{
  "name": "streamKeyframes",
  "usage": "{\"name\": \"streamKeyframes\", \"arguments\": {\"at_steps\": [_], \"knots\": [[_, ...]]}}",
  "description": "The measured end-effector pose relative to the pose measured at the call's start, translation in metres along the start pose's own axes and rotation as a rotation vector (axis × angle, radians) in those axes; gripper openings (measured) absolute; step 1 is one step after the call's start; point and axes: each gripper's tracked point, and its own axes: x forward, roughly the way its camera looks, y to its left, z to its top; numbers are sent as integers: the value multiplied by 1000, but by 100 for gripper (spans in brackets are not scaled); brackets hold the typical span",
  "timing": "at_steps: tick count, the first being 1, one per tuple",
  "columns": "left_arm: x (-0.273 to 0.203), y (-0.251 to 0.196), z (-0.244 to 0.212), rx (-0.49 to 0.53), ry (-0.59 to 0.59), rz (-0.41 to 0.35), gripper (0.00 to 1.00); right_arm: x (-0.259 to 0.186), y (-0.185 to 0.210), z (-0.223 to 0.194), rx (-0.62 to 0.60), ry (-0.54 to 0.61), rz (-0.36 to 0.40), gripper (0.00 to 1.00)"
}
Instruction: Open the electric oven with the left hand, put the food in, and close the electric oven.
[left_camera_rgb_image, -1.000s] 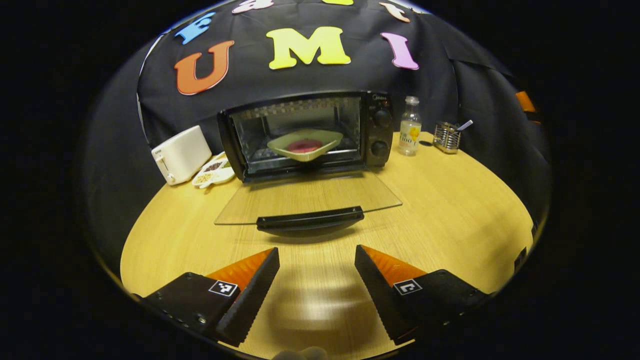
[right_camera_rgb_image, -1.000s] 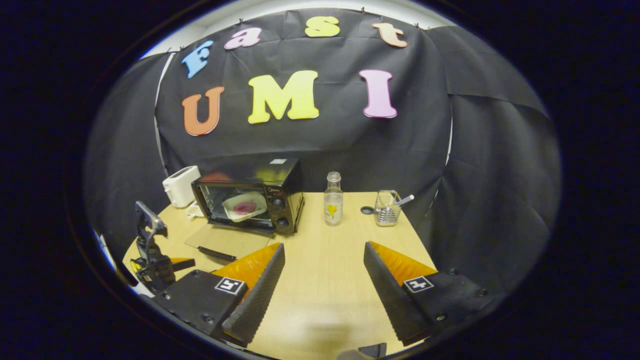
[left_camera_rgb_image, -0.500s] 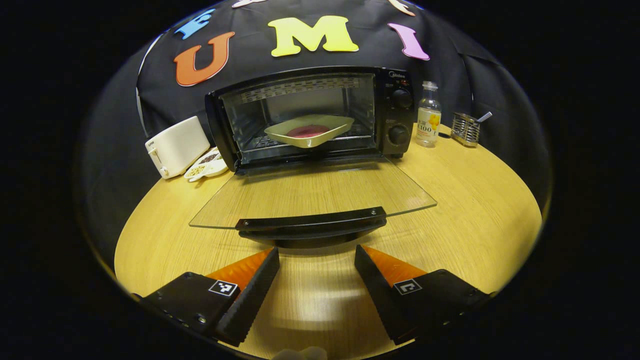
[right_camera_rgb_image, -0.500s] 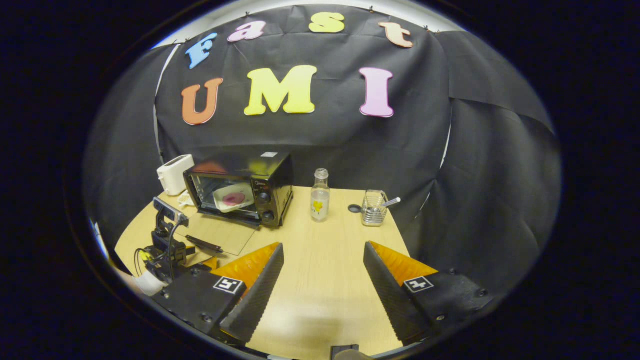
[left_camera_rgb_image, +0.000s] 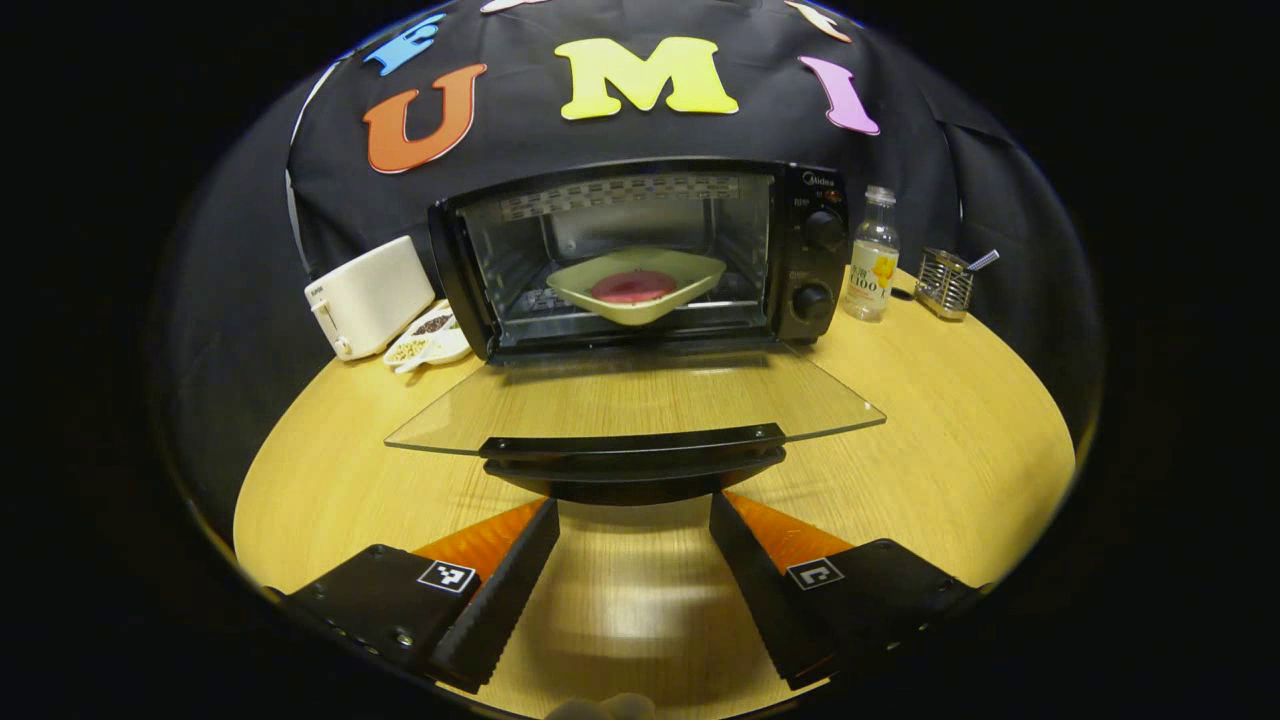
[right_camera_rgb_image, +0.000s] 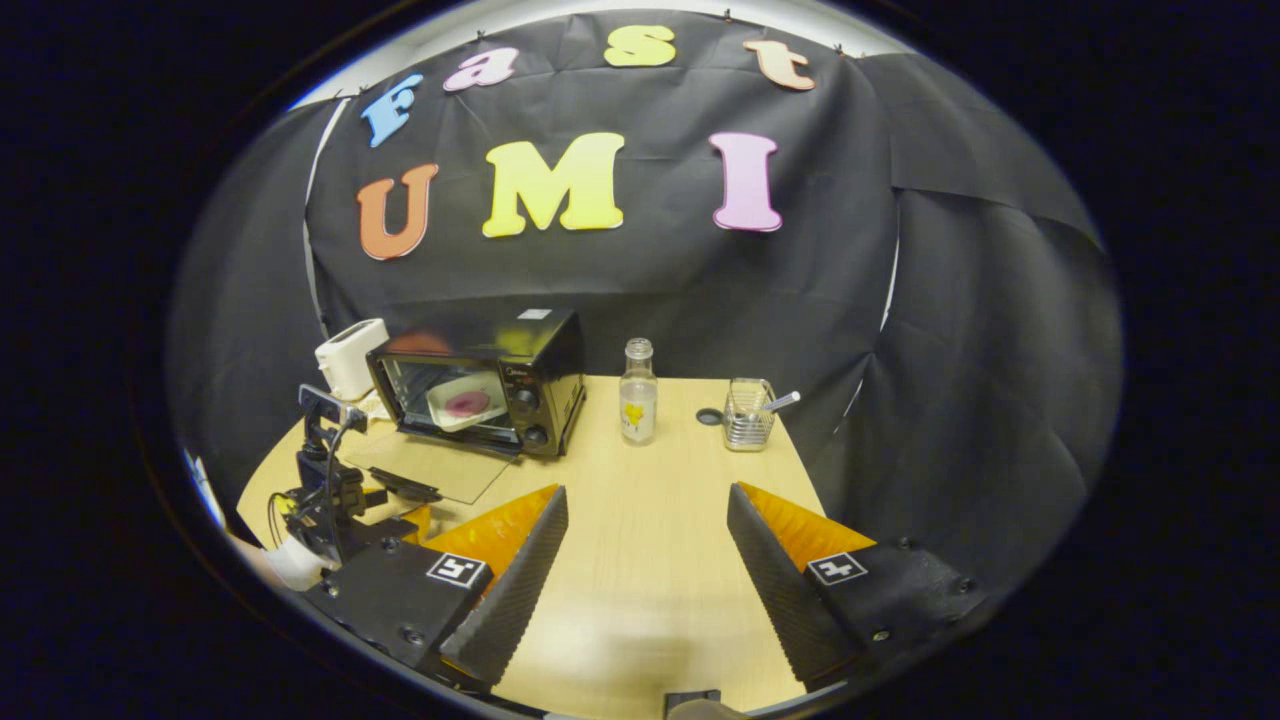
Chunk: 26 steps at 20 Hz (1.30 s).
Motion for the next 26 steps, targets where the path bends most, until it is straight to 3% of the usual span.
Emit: {"name": "streamKeyframes", "arguments": {"at_steps": [15, 21, 26], "knots": [[-5, 11, 133, 85, -190, -17, 96, -4, -9, -13, 82, -4, -14, 100], [10, 12, 159, 128, -240, -22, 97, -10, -10, -8, 87, -16, -31, 97], [16, 20, 169, 67, -240, -9, 96, -17, -10, -3, 78, -25, -49, 100]]}}
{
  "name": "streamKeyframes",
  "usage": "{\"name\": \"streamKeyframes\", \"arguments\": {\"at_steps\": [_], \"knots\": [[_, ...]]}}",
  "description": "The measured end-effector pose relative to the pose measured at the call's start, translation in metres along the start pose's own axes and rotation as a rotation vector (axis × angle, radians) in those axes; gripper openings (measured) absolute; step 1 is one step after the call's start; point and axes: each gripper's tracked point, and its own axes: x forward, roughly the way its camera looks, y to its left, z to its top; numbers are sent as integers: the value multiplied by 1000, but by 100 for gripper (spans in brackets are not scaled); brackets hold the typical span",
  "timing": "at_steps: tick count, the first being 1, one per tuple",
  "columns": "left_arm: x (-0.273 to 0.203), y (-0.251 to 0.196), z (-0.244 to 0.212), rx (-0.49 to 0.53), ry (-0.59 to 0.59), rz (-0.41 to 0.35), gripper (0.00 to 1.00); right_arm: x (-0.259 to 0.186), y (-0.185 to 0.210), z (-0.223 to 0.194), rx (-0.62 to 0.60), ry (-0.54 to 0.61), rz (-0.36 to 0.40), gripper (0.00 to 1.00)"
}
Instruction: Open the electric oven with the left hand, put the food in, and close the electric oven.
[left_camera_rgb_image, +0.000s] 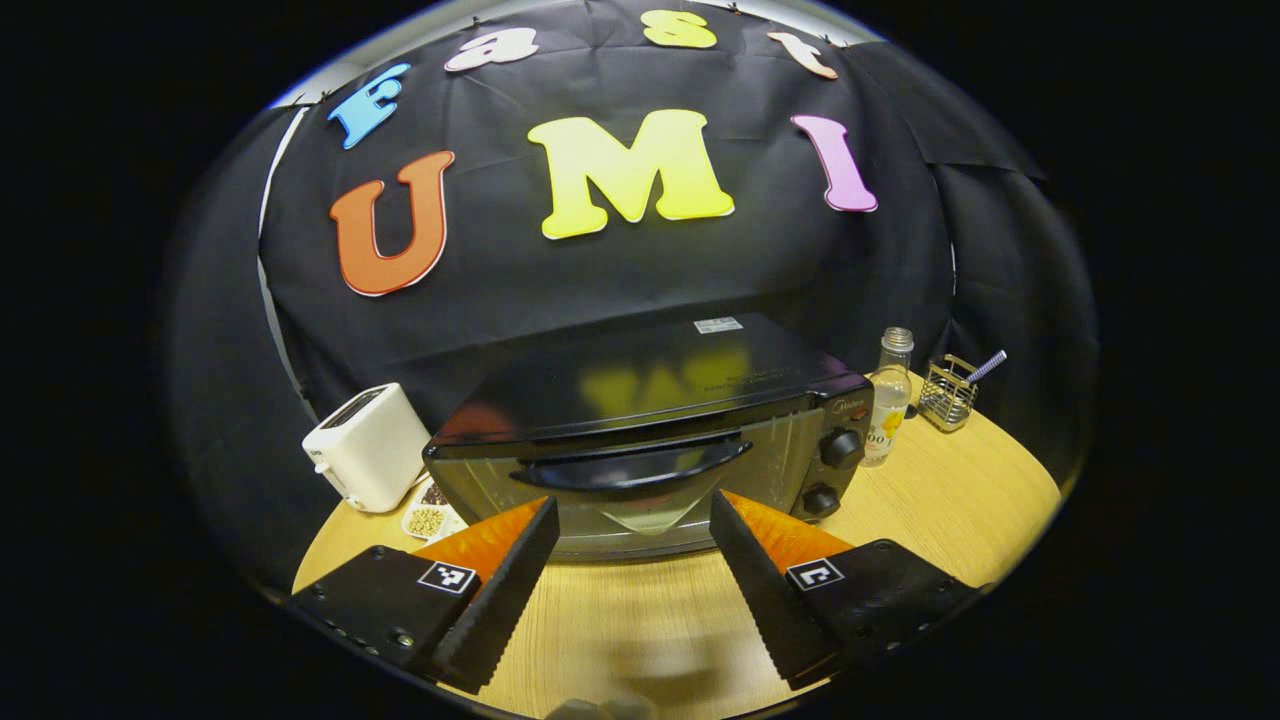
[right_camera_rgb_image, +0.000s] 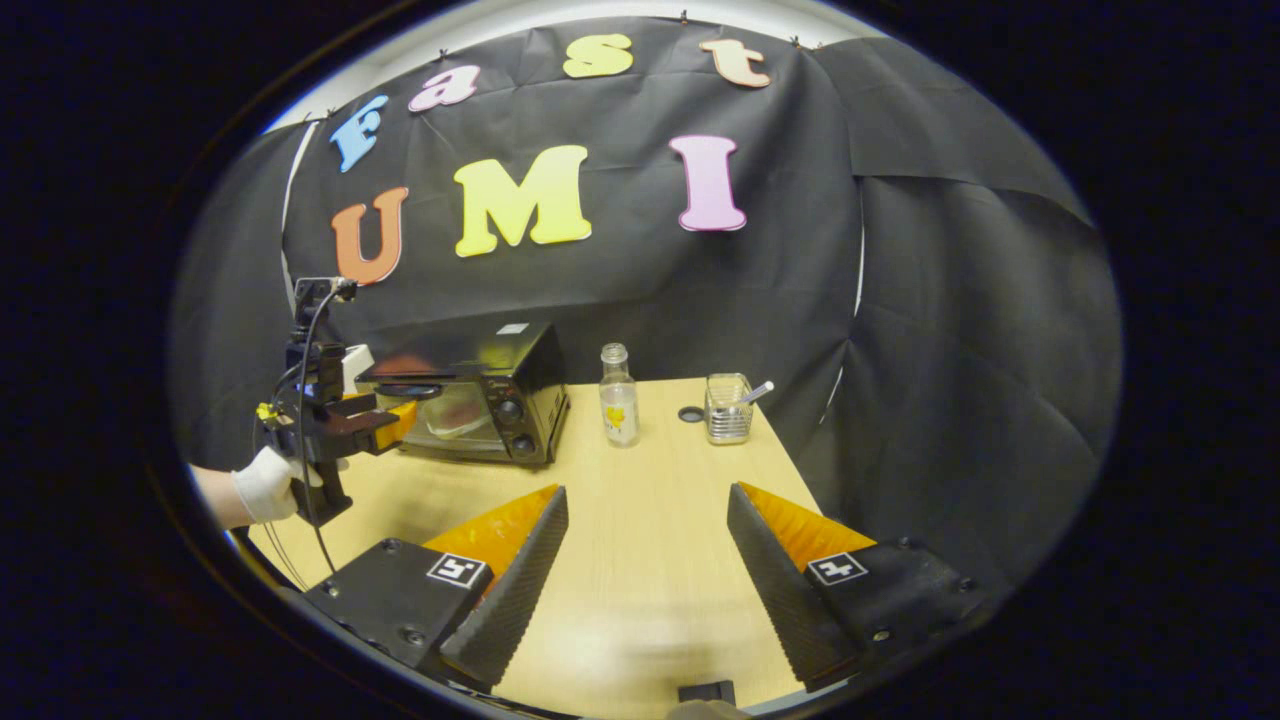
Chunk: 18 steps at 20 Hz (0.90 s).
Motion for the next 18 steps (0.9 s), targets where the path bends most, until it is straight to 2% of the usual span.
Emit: {"name": "streamKeyframes", "arguments": {"at_steps": [1, 6, 12, 17, 18], "knots": [[-2, 2, 2, -3, -7, 2, 96, -2, 0, 2, -2, -4, -4, 97], [-30, 7, 16, -31, -52, -16, 97, -20, 8, 16, 9, -52, -29, 97], [-121, 6, 70, -50, -217, -76, 96, -62, 20, 52, 56, -187, -55, 97], [-216, 14, 103, -91, -307, -47, 96, -96, 31, 74, 71, -245, 43, 100], [-234, 15, 113, -104, -317, -24, 100, -105, 30, 79, 61, -260, 65, 100]]}}
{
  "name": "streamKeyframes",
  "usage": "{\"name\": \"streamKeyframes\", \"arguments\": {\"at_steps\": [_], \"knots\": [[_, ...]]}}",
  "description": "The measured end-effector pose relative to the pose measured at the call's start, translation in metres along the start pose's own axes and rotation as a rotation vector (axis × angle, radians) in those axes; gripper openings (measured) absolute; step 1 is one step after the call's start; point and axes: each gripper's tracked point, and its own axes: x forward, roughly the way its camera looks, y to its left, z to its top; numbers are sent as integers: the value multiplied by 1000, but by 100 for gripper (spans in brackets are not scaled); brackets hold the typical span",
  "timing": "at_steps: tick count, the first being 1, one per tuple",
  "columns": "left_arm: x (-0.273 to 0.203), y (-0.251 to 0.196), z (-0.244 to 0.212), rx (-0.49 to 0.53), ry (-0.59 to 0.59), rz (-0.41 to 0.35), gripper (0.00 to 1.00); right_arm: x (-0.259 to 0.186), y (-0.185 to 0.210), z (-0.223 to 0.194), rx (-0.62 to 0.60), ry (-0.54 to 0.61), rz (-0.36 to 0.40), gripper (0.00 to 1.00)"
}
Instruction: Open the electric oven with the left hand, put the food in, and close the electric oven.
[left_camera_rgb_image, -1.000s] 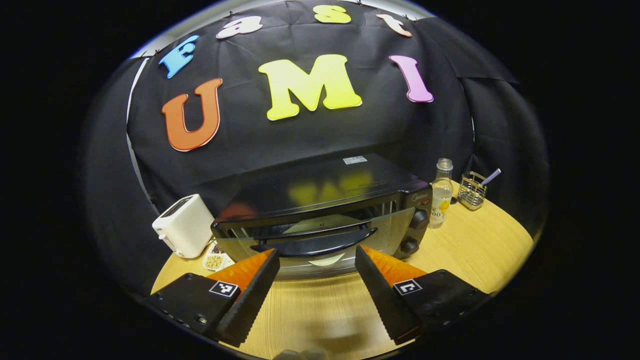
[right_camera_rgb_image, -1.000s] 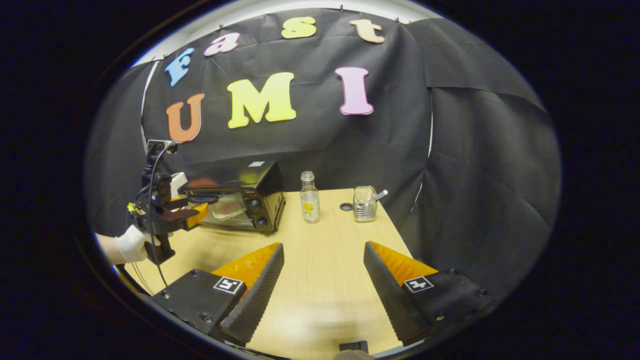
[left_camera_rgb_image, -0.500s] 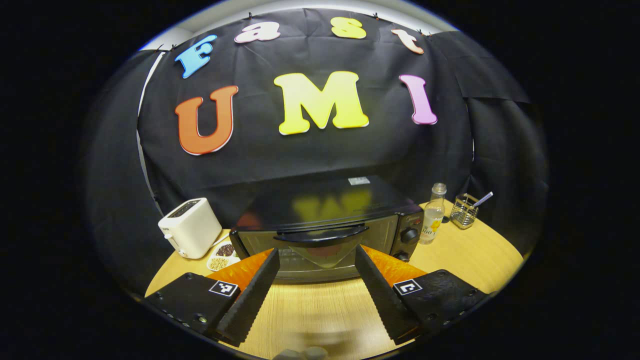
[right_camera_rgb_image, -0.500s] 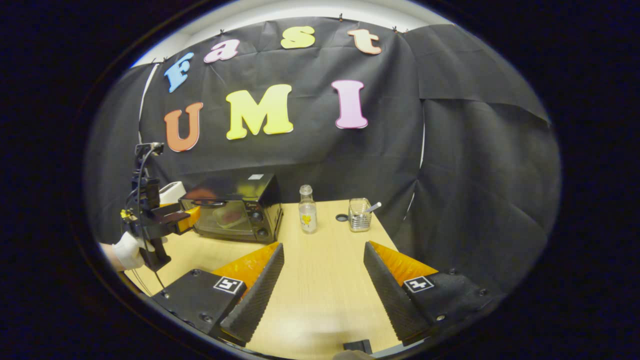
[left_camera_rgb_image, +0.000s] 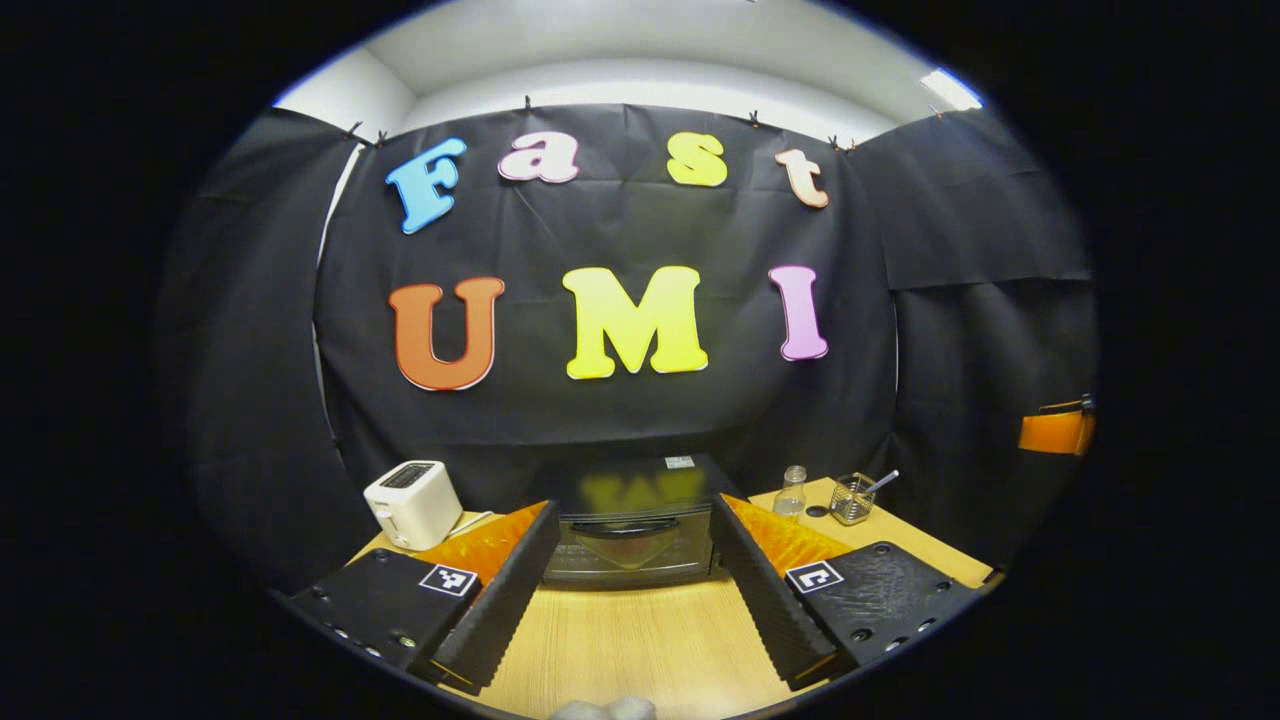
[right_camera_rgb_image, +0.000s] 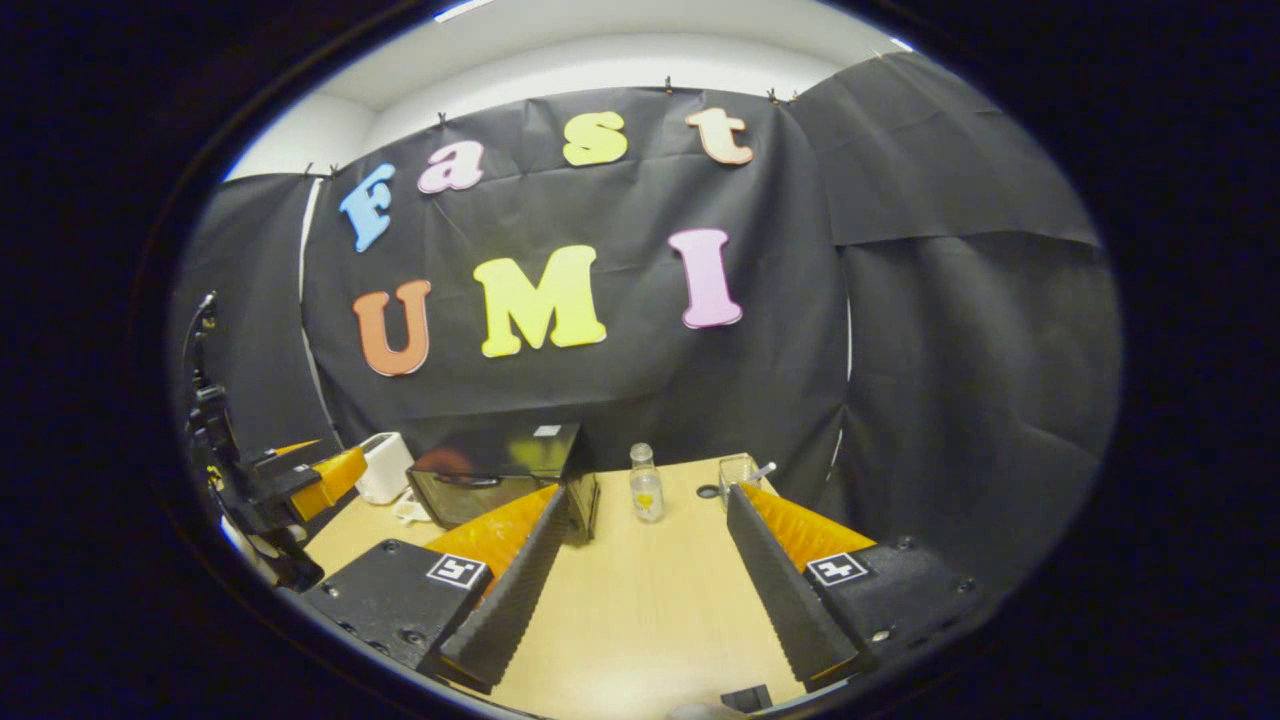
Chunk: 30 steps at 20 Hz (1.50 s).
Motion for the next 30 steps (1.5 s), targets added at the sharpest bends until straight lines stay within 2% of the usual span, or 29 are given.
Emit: {"name": "streamKeyframes", "arguments": {"at_steps": [1, 5, 6, 10, 15, 19, 21, 23, 24, 30], "knots": [[-16, 0, 9, -16, -14, 21, 96, -8, -2, 7, -15, -17, 17, 97], [-80, -6, 15, -34, -25, 109, 96, -41, -24, 23, -105, -79, 46, 97], [-94, -12, 14, -43, -18, 125, 96, -51, -28, 26, -112, -97, 59, 100], [-142, -25, 11, 7, -8, 179, 97, -72, -46, 22, -114, -120, 71, 97], [-169, -35, 12, -8, 2, 179, 96, -91, -56, 14, -86, -118, 80, 96], [-176, -39, 20, -36, -13, 120, 96, -99, -47, 16, -80, -129, 68, 97], [-179, -28, 21, -15, -7, 117, 96, -105, -40, 20, -93, -146, 76, 97], [-181, -19, 24, 2, -8, 120, 100, -106, -44, 21, -97, -146, 43, 96], [-182, -15, 25, 2, -14, 120, 96, -110, -44, 24, -89, -152, 32, 97], [-186, -3, 29, -13, -22, 95, 96, -128, -39, 23, -105, -153, -18, 96]]}}
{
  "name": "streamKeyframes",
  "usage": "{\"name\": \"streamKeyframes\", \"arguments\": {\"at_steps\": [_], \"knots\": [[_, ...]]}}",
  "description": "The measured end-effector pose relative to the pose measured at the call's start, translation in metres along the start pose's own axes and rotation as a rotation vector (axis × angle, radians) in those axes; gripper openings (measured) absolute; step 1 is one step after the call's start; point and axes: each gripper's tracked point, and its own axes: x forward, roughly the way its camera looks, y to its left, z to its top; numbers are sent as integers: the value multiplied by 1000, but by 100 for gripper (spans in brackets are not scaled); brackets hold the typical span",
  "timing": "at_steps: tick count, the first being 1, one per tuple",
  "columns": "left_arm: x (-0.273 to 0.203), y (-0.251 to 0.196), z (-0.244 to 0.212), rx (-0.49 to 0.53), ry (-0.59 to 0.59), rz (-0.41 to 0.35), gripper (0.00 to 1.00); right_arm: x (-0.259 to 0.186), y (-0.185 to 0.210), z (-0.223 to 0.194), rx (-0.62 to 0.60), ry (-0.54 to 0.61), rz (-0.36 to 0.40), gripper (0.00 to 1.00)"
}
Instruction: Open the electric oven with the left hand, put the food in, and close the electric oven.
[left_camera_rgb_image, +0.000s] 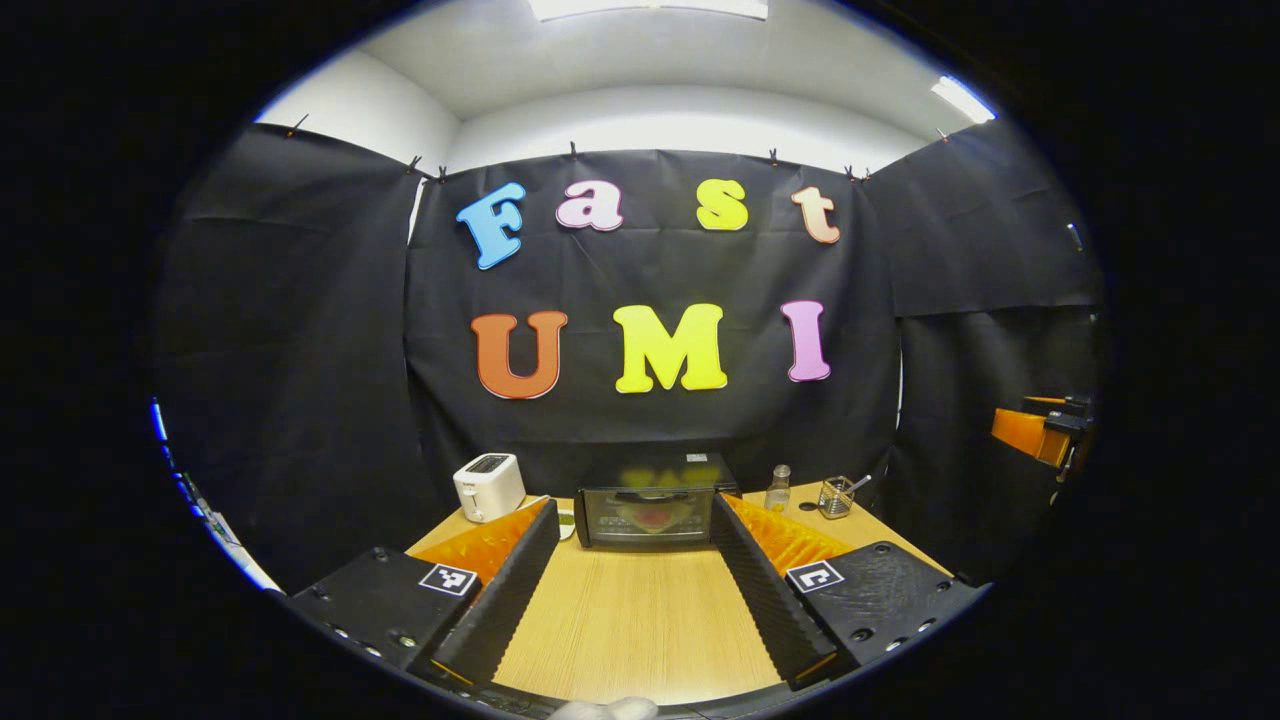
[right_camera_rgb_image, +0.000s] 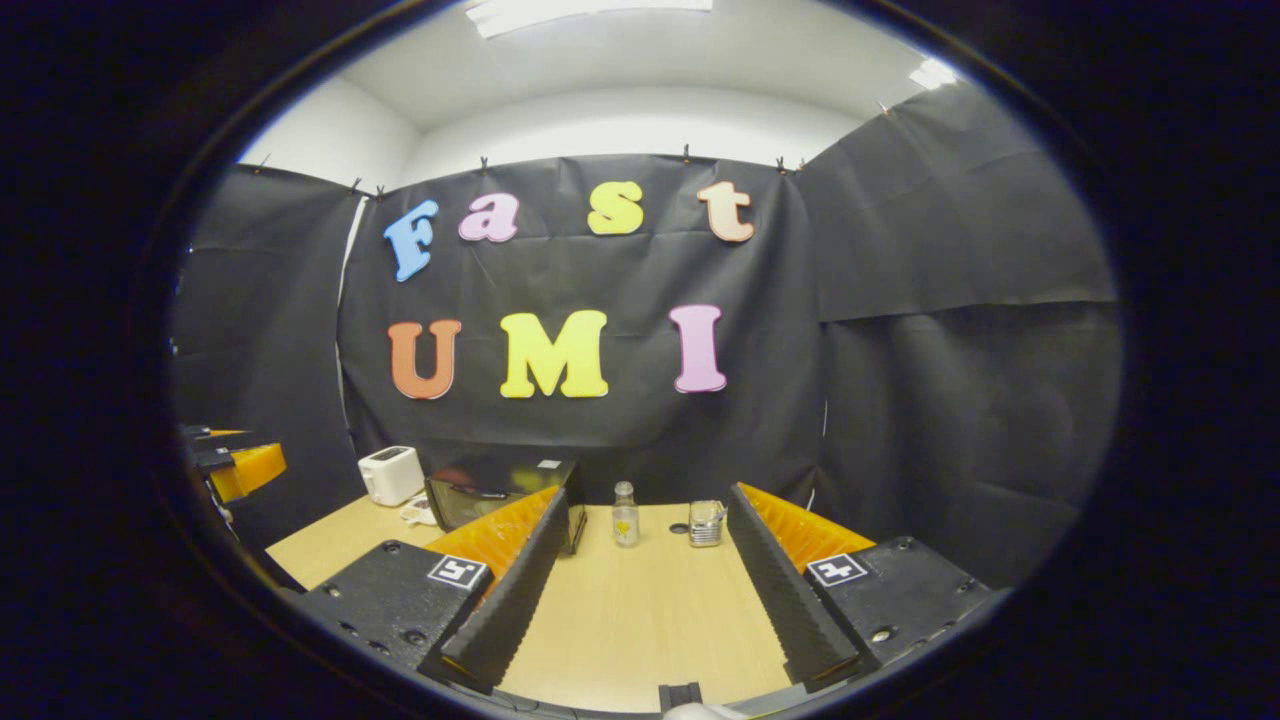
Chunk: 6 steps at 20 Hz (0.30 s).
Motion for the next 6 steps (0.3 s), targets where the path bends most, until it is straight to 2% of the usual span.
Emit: {"name": "streamKeyframes", "arguments": {"at_steps": [2, 4, 5, 6], "knots": [[0, 0, 1, 14, -6, -20, 96, -4, 3, 2, -8, -1, -14, 100], [0, -2, -2, 11, 0, -41, 97, -11, 7, 3, -7, -6, -20, 97], [0, -1, -1, 9, -5, -51, 89, -14, 9, 6, -6, -9, -24, 97], [-1, -1, 2, 10, -14, -58, 89, -16, 10, 7, -6, -15, -26, 97]]}}
